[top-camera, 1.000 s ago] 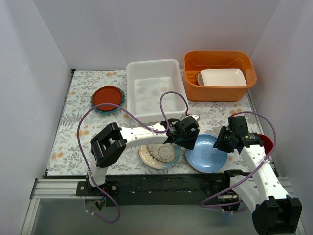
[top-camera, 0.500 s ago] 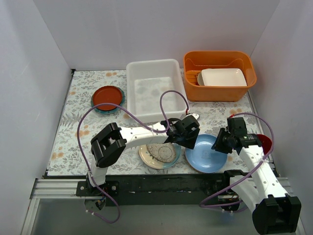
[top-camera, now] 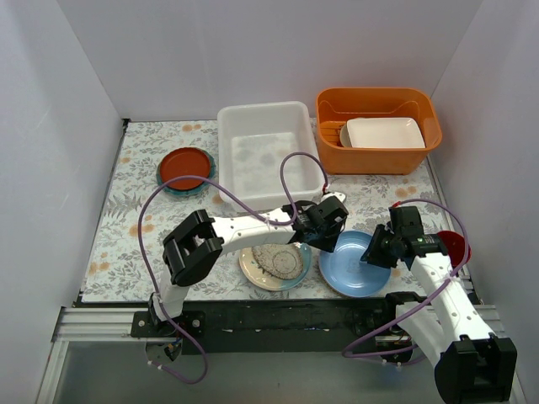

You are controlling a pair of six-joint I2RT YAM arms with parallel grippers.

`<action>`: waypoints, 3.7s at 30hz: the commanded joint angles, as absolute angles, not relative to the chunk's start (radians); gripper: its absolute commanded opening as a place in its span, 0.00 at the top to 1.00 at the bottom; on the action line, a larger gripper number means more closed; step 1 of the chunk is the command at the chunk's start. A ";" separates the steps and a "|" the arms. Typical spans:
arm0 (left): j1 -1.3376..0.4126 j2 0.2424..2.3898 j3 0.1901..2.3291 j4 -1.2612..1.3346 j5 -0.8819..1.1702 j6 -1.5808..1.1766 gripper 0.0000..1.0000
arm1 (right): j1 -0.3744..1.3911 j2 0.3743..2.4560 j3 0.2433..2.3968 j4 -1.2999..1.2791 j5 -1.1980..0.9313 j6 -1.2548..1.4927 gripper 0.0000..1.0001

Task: Place the plates into the plastic bin on the countertop
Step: Pick up the plate from the corner of the board.

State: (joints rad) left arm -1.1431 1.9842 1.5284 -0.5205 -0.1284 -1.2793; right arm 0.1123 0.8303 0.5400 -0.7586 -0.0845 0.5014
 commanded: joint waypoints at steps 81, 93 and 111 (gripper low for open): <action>-1.097 1.887 1.485 -0.706 -0.336 -1.318 1.00 | 0.144 0.998 0.733 -0.692 0.080 0.402 0.33; -1.097 1.888 1.486 -0.701 -0.328 -1.321 1.00 | 0.141 1.089 0.715 -0.658 0.144 0.391 0.49; -1.097 1.896 1.496 -0.710 -0.314 -1.330 1.00 | 0.129 1.101 0.684 -0.630 0.092 0.374 0.99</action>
